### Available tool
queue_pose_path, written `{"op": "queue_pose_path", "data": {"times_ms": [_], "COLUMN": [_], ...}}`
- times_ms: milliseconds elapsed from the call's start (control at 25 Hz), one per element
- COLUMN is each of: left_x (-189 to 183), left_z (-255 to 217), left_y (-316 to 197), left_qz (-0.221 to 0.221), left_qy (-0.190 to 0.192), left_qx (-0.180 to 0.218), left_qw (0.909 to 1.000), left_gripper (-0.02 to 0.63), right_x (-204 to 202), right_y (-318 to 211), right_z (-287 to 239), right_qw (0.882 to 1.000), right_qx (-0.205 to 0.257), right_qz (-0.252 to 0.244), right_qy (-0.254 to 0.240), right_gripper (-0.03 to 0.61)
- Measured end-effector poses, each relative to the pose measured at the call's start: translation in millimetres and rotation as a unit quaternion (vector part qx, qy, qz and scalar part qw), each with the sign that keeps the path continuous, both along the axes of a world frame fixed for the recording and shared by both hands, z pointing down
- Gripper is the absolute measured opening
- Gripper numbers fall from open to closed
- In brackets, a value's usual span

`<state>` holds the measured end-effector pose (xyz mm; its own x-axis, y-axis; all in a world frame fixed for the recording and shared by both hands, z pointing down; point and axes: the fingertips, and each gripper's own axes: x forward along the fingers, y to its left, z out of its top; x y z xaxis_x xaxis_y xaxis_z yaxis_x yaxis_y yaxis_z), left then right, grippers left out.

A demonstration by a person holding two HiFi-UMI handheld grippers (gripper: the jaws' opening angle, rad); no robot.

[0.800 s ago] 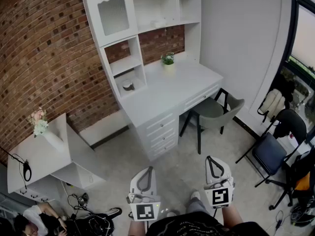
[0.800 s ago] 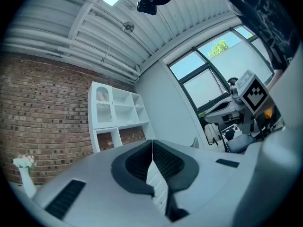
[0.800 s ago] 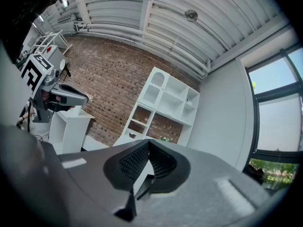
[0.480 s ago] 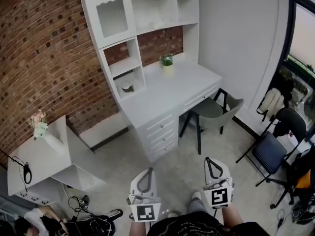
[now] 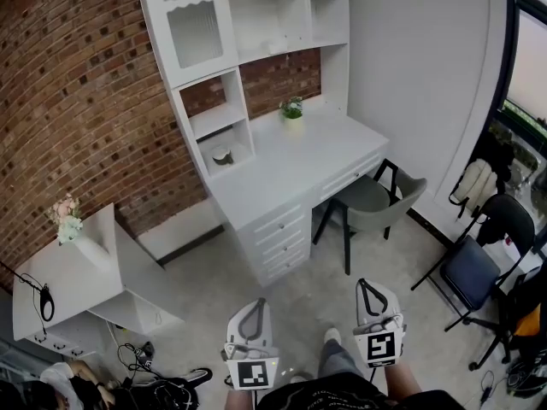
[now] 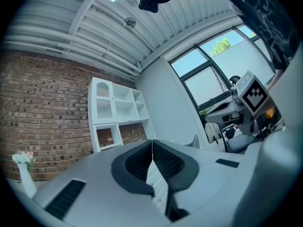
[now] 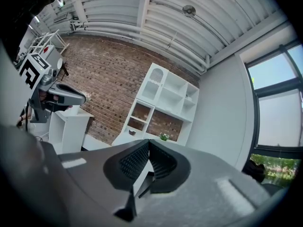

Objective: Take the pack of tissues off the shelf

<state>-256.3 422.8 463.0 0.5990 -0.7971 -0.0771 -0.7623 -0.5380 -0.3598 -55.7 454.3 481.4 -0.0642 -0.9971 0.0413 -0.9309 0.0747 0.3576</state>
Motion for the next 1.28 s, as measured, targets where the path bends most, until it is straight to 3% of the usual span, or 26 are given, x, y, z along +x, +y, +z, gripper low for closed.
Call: {"op": "queue_pose_path", "data": {"times_ms": [240,680,840,1280], "left_x": [16.9,75.1,89.1,133.8], "left_z": [6.3,0.6,1.2,4.9], "left_y": [-32.0,-104.0,-124.7,-168.1], "left_qz": [-0.01,-0.01,-0.025,-0.063], "left_qy": [0.021,-0.003,0.017,-0.005], "left_qx": [-0.017,-0.017,-0.027,-0.029], "left_qw": [0.9996,0.9998,0.9992,0.9976], "left_gripper": [0.011,0.011,0.011,0.011], "right_x": [15.9,62.6,78.4,137.8], "right_y": [-35.9,-112.2,-134.7,-186.5], "right_z": [11.4,-2.1,-5.6,0.5], "right_qw": [1.0,1.0,0.999,0.998], "right_qx": [-0.011,-0.011,-0.012,-0.017], "right_qz": [-0.013,-0.025,-0.037,-0.06], "right_qy": [0.008,0.005,0.003,-0.003], "right_gripper": [0.005,0.005,0.005,0.005]}}
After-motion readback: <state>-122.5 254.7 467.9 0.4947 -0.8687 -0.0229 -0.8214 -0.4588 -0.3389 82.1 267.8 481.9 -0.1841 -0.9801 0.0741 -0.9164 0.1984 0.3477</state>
